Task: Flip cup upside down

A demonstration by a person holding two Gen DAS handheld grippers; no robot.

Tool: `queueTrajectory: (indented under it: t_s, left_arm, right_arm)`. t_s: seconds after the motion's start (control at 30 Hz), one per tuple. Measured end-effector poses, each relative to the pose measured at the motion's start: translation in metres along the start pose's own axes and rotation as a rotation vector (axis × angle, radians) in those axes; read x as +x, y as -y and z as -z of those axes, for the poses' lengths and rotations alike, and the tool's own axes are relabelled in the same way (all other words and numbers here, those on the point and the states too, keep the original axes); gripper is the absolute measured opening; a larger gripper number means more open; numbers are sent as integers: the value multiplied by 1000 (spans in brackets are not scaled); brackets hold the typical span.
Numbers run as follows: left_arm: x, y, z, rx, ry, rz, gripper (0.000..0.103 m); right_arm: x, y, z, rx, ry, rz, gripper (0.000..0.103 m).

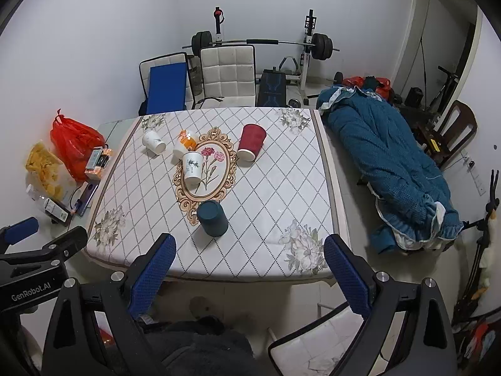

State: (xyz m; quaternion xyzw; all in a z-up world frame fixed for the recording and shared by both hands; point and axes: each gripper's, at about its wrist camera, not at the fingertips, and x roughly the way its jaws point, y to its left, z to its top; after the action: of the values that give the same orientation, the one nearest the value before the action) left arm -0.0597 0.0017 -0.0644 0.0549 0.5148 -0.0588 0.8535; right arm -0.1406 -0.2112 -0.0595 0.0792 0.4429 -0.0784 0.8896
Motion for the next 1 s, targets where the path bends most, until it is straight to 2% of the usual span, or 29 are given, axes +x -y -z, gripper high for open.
queueTrajectory:
  t_s: [1.0]
  left_arm:
    - [-3, 0, 2, 2, -1, -1, 102]
  right_arm:
    - [-3, -1, 2, 3, -5, -22, 98]
